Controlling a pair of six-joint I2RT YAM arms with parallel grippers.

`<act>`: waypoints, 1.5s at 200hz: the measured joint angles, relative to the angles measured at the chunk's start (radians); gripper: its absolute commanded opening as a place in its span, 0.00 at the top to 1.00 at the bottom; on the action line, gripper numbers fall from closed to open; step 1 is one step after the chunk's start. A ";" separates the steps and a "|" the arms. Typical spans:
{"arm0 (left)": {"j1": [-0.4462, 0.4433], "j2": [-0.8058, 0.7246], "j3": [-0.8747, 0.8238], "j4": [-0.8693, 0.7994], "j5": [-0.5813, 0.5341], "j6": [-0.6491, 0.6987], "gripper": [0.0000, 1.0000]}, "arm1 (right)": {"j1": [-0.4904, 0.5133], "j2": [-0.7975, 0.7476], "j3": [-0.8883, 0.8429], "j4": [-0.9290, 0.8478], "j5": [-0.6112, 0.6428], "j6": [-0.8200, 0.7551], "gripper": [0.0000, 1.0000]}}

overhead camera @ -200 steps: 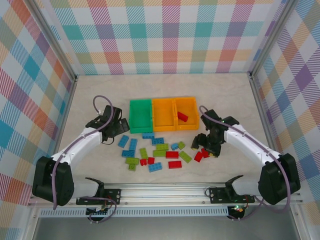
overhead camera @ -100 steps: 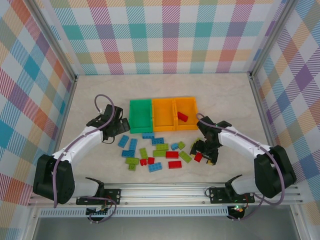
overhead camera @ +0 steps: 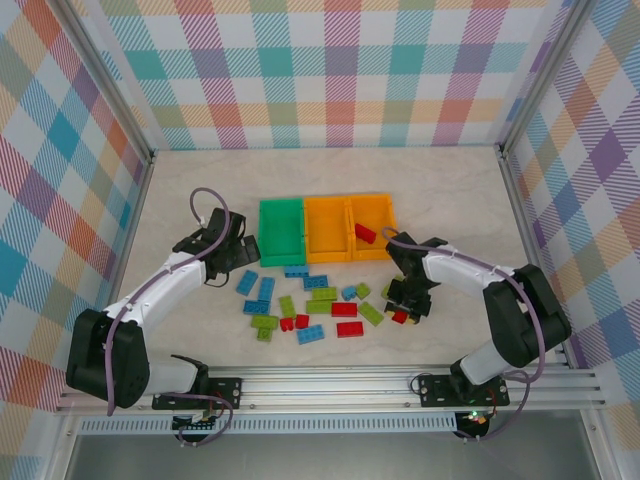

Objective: Sort the legos into containers by color

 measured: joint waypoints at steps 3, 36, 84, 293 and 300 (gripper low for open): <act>0.000 0.000 0.000 0.000 -0.001 0.000 0.00 | 0.000 0.000 0.003 0.000 0.000 -0.001 0.71; 0.000 0.000 0.000 0.000 -0.006 0.000 0.00 | 0.006 -0.053 0.055 -0.042 0.029 -0.010 0.72; 0.000 0.002 0.000 0.000 -0.006 -0.001 0.00 | 0.009 -0.084 0.277 -0.127 0.076 -0.094 0.72; -0.219 0.004 0.007 -0.046 -0.060 -0.078 0.00 | -0.064 0.559 0.963 -0.148 0.132 -0.415 0.18; -0.221 0.004 0.007 -0.045 -0.061 -0.084 0.00 | -0.064 0.528 0.922 -0.132 0.129 -0.420 0.19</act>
